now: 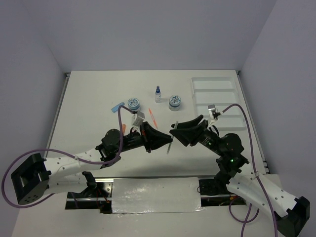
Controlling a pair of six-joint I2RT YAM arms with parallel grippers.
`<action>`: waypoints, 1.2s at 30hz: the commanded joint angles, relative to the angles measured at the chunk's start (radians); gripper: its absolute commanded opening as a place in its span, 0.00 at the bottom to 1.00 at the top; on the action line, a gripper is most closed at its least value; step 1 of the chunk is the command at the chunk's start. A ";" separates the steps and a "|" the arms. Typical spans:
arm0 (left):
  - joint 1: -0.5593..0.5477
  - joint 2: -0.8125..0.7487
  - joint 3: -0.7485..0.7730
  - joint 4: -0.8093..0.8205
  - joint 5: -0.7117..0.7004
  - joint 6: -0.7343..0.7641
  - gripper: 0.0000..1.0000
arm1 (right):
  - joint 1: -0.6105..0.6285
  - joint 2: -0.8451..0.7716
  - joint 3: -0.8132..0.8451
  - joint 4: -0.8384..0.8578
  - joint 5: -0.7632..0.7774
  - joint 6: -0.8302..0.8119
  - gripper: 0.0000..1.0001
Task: Sort the stationery into containers
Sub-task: Close the pen cap on the pen.
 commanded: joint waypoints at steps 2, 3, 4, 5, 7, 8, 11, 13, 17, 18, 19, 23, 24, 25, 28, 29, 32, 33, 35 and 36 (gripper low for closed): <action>0.001 -0.029 0.044 0.014 -0.043 0.011 0.00 | 0.018 0.006 0.039 0.035 -0.069 -0.043 0.50; 0.001 -0.032 0.047 0.004 -0.046 0.013 0.00 | 0.018 0.008 0.039 0.035 -0.074 -0.049 0.48; 0.001 -0.034 0.047 -0.004 -0.057 0.013 0.00 | 0.018 0.009 0.037 0.037 -0.078 -0.049 0.45; 0.001 -0.038 0.052 -0.016 -0.061 0.014 0.00 | 0.021 0.012 0.037 0.038 -0.083 -0.050 0.45; 0.002 -0.041 0.058 -0.030 -0.071 0.017 0.00 | 0.019 0.026 0.040 0.032 -0.094 -0.055 0.45; 0.001 -0.043 0.066 -0.038 -0.074 0.019 0.00 | 0.022 0.031 0.040 0.032 -0.100 -0.061 0.45; 0.001 -0.054 0.075 -0.050 -0.069 0.019 0.00 | 0.025 0.048 0.036 0.029 -0.092 -0.075 0.46; 0.001 -0.061 0.074 -0.048 -0.072 0.019 0.00 | 0.027 0.055 0.029 0.028 -0.089 -0.081 0.45; 0.002 -0.083 0.081 -0.075 -0.072 0.029 0.00 | 0.028 0.060 0.025 0.032 -0.081 -0.084 0.29; 0.002 -0.083 0.081 -0.079 -0.069 0.031 0.00 | 0.028 0.061 0.028 0.032 -0.081 -0.087 0.24; 0.001 -0.083 0.081 -0.082 -0.065 0.032 0.02 | 0.030 0.061 0.031 0.031 -0.080 -0.089 0.15; 0.001 -0.068 0.069 -0.070 -0.042 0.029 0.03 | 0.033 0.054 0.045 0.020 -0.075 -0.102 0.13; 0.002 -0.061 0.067 -0.062 -0.035 0.026 0.03 | 0.033 0.052 0.046 0.014 -0.071 -0.105 0.09; 0.001 -0.057 0.064 -0.058 -0.031 0.026 0.03 | 0.035 0.051 0.051 0.008 -0.071 -0.113 0.06; 0.001 -0.035 0.066 -0.050 -0.009 0.025 0.08 | 0.036 0.057 0.065 -0.015 -0.072 -0.125 0.01; 0.001 -0.028 0.067 -0.055 -0.003 0.029 0.10 | 0.038 0.060 0.071 -0.018 -0.074 -0.127 0.00; 0.001 -0.012 0.083 -0.085 0.029 0.046 0.30 | 0.039 0.064 0.082 -0.040 -0.075 -0.142 0.00; 0.002 -0.008 0.090 -0.094 0.046 0.051 0.41 | 0.039 0.066 0.085 -0.048 -0.075 -0.151 0.00; 0.001 -0.002 0.096 -0.114 0.057 0.060 0.47 | 0.041 0.071 0.103 -0.068 -0.080 -0.161 0.00; 0.001 0.002 0.097 -0.124 0.061 0.065 0.49 | 0.042 0.072 0.106 -0.069 -0.083 -0.162 0.00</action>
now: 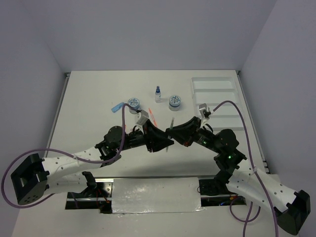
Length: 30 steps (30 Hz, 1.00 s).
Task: Sort the stationery into containers
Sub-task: Close the pen cap on the pen.
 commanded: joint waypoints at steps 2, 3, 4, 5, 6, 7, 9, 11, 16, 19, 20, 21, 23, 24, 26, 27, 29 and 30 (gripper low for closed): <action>-0.005 0.007 0.038 0.014 0.060 0.036 0.49 | 0.012 0.010 0.070 -0.010 -0.026 -0.031 0.00; -0.005 0.005 0.037 0.019 0.063 0.036 0.49 | 0.012 0.012 0.071 -0.009 -0.029 -0.030 0.00; -0.005 0.004 0.037 0.020 0.067 0.036 0.49 | 0.014 0.018 0.073 -0.007 -0.030 -0.028 0.00; -0.006 0.004 0.035 0.022 0.069 0.036 0.46 | 0.014 0.020 0.073 -0.006 -0.036 -0.028 0.00; -0.005 0.004 0.037 0.022 0.069 0.036 0.39 | 0.017 0.024 0.074 -0.006 -0.041 -0.030 0.00; -0.006 -0.001 0.038 0.019 0.066 0.039 0.33 | 0.018 0.029 0.076 -0.009 -0.044 -0.033 0.00; -0.006 -0.007 0.044 0.013 0.066 0.045 0.15 | 0.021 0.035 0.076 -0.012 -0.050 -0.034 0.00; -0.005 -0.010 0.043 0.016 0.070 0.046 0.04 | 0.024 0.044 0.079 -0.015 -0.055 -0.035 0.00; -0.008 -0.021 0.017 0.072 0.101 0.039 0.00 | 0.030 0.066 0.094 -0.015 -0.098 -0.051 0.31; -0.008 -0.031 0.000 0.097 0.116 0.040 0.00 | 0.029 0.058 0.114 -0.041 -0.076 -0.091 0.67; -0.009 -0.033 -0.003 0.086 0.118 0.042 0.00 | 0.032 0.058 0.126 -0.068 -0.072 -0.109 0.69; -0.011 -0.033 -0.002 0.079 0.121 0.051 0.00 | 0.030 0.056 0.154 -0.079 -0.072 -0.120 0.70; -0.017 -0.033 -0.003 0.050 0.121 0.062 0.00 | 0.029 0.061 0.192 -0.133 -0.061 -0.154 0.75; -0.018 -0.033 -0.006 0.046 0.118 0.065 0.00 | 0.029 0.072 0.232 -0.153 -0.058 -0.168 0.76; -0.023 -0.031 -0.012 0.043 0.121 0.068 0.00 | 0.029 0.081 0.264 -0.191 -0.047 -0.191 0.78; -0.026 -0.035 -0.014 0.036 0.120 0.072 0.00 | 0.029 0.092 0.293 -0.202 -0.047 -0.197 0.78; -0.029 -0.039 -0.019 0.020 0.115 0.082 0.00 | 0.029 0.101 0.316 -0.221 -0.043 -0.205 0.78; -0.031 -0.047 -0.020 0.010 0.112 0.088 0.00 | 0.029 0.105 0.326 -0.222 -0.038 -0.203 0.77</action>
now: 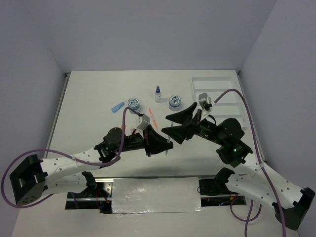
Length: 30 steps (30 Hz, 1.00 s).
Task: Sort the stationery into containers
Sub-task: Close the pen cap on the pen.
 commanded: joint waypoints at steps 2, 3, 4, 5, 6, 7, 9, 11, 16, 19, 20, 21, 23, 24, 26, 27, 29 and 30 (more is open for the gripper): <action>-0.011 -0.038 -0.016 0.017 0.020 0.050 0.00 | 0.006 0.016 0.062 -0.045 0.019 -0.043 0.76; -0.011 -0.047 -0.019 0.009 0.020 0.056 0.00 | 0.008 0.014 0.064 -0.045 0.024 -0.041 0.75; -0.011 -0.052 -0.020 0.006 0.021 0.057 0.00 | 0.006 0.011 0.062 -0.048 0.030 -0.041 0.72; -0.011 -0.059 -0.023 0.003 0.020 0.062 0.00 | 0.006 0.010 0.059 -0.050 0.039 -0.044 0.72; -0.011 -0.064 -0.025 -0.006 0.021 0.064 0.00 | 0.006 0.008 0.058 -0.051 0.042 -0.043 0.70; -0.012 -0.066 -0.025 -0.011 0.020 0.067 0.00 | 0.006 0.007 0.056 -0.048 0.044 -0.043 0.68; -0.011 -0.073 -0.025 -0.017 0.020 0.071 0.00 | 0.006 0.007 0.053 -0.048 0.041 -0.038 0.65; -0.011 -0.076 -0.023 -0.019 0.021 0.074 0.00 | 0.006 0.007 0.048 -0.047 0.041 -0.033 0.56; -0.011 -0.073 -0.017 -0.028 0.020 0.077 0.00 | 0.006 -0.003 0.039 -0.040 0.050 -0.027 0.13; -0.011 -0.073 -0.014 -0.028 0.013 0.077 0.00 | 0.006 -0.003 0.038 -0.042 0.044 -0.020 0.00; -0.011 -0.076 -0.011 -0.031 0.009 0.077 0.00 | 0.006 -0.003 0.029 -0.039 0.042 -0.017 0.00; -0.011 -0.078 0.001 -0.032 0.004 0.077 0.00 | 0.006 -0.003 0.024 -0.030 0.036 -0.009 0.00; -0.011 -0.081 0.026 -0.066 -0.020 0.091 0.00 | 0.008 -0.003 -0.004 -0.022 0.035 -0.004 0.00; -0.011 -0.081 0.061 -0.081 -0.029 0.097 0.00 | 0.006 -0.003 -0.017 -0.005 0.033 0.002 0.00; -0.011 -0.078 0.102 -0.123 -0.036 0.128 0.00 | 0.006 0.000 -0.060 0.010 0.033 0.006 0.00; -0.008 -0.076 0.150 -0.140 -0.036 0.146 0.00 | 0.006 0.000 -0.076 0.022 0.035 0.013 0.00; -0.006 -0.070 0.194 -0.176 -0.034 0.163 0.00 | 0.006 0.004 -0.128 0.042 0.027 0.022 0.00; -0.002 -0.070 0.229 -0.187 -0.042 0.169 0.00 | 0.006 0.004 -0.146 0.064 0.025 0.034 0.00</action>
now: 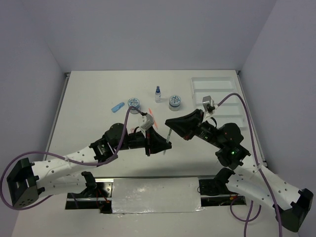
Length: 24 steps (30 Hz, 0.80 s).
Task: Sort the stationery into containers
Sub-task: Close the pen cap on the pen.
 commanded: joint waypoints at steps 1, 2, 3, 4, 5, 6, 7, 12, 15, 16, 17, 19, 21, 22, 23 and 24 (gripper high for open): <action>0.009 -0.022 0.158 0.092 -0.024 0.057 0.00 | 0.008 0.012 -0.109 0.009 -0.047 0.017 0.00; 0.024 -0.025 0.170 0.101 -0.016 0.055 0.00 | 0.009 0.010 -0.127 0.027 -0.046 0.026 0.00; 0.035 -0.039 0.173 0.107 -0.009 0.043 0.00 | 0.009 0.005 -0.161 0.035 -0.044 0.033 0.00; 0.046 -0.045 0.176 0.112 -0.001 0.037 0.00 | 0.009 0.005 -0.180 0.046 -0.050 0.039 0.00; 0.055 -0.053 0.179 0.119 0.007 0.031 0.00 | 0.009 0.004 -0.193 0.059 -0.054 0.045 0.00; 0.073 -0.061 0.181 0.127 0.013 0.019 0.00 | 0.011 0.005 -0.207 0.061 -0.055 0.048 0.00; 0.080 -0.073 0.185 0.127 0.024 0.019 0.00 | 0.013 0.007 -0.227 0.064 -0.058 0.050 0.00; 0.109 -0.090 0.208 0.136 0.039 0.006 0.00 | 0.034 0.013 -0.281 0.084 -0.035 0.050 0.00; 0.130 -0.097 0.208 0.178 0.051 -0.020 0.00 | 0.057 0.042 -0.328 0.145 -0.029 0.077 0.00; 0.136 -0.097 0.211 0.204 0.068 -0.027 0.00 | 0.068 0.053 -0.335 0.159 -0.026 0.082 0.00; 0.150 -0.097 0.216 0.208 0.074 -0.040 0.00 | 0.080 0.064 -0.338 0.171 -0.017 0.082 0.00; 0.164 -0.097 0.228 0.221 0.091 -0.049 0.00 | 0.120 0.096 -0.344 0.185 0.015 0.076 0.00; 0.190 -0.097 0.239 0.224 0.108 -0.064 0.00 | 0.150 0.134 -0.347 0.195 0.035 0.074 0.00; 0.201 -0.099 0.248 0.225 0.116 -0.069 0.00 | 0.157 0.145 -0.347 0.204 0.037 0.073 0.00; 0.216 -0.100 0.254 0.224 0.126 -0.070 0.00 | 0.163 0.163 -0.346 0.207 0.042 0.073 0.00; 0.221 -0.102 0.257 0.221 0.130 -0.072 0.00 | 0.164 0.169 -0.344 0.210 0.043 0.073 0.00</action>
